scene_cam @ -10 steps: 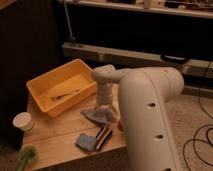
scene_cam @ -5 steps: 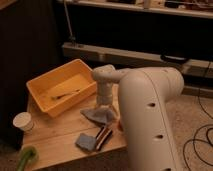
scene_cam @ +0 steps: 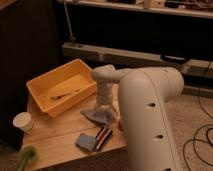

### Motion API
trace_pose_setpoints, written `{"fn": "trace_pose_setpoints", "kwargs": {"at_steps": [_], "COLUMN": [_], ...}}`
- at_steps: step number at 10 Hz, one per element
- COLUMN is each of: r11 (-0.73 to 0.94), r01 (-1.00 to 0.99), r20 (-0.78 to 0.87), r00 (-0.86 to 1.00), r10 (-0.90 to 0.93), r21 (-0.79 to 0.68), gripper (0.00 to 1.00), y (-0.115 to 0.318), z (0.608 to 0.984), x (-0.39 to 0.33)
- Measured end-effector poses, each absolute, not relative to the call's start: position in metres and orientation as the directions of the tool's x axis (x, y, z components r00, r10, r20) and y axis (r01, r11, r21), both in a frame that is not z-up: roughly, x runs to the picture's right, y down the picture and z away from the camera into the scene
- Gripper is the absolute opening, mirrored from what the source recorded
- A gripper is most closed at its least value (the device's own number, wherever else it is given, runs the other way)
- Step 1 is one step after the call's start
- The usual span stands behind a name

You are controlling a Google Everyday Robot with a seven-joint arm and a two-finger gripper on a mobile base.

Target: Wipe table surface with sponge

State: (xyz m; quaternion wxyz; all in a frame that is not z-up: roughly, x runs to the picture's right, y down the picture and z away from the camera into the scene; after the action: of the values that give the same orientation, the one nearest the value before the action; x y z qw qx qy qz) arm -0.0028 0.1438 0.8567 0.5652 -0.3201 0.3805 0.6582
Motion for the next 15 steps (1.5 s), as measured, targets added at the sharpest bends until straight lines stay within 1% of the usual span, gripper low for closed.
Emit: {"fn": "trace_pose_setpoints", "kwargs": {"at_steps": [12,14,15], "r11": [-0.06,0.042,0.111], "r01": [-0.989,-0.997,-0.994], "r20": [-0.85,-0.83,-0.819], "r00": [-0.148,-0.035,0.071], "r10": [0.506,0.557,0.57], "r21": [0.137,0.07,-0.009], "gripper": [0.8,0.8,0.8], "y": [0.143,0.139,0.141], "z": [0.855,0.841,0.828], "x": [-0.003,-0.02,-0.036]}}
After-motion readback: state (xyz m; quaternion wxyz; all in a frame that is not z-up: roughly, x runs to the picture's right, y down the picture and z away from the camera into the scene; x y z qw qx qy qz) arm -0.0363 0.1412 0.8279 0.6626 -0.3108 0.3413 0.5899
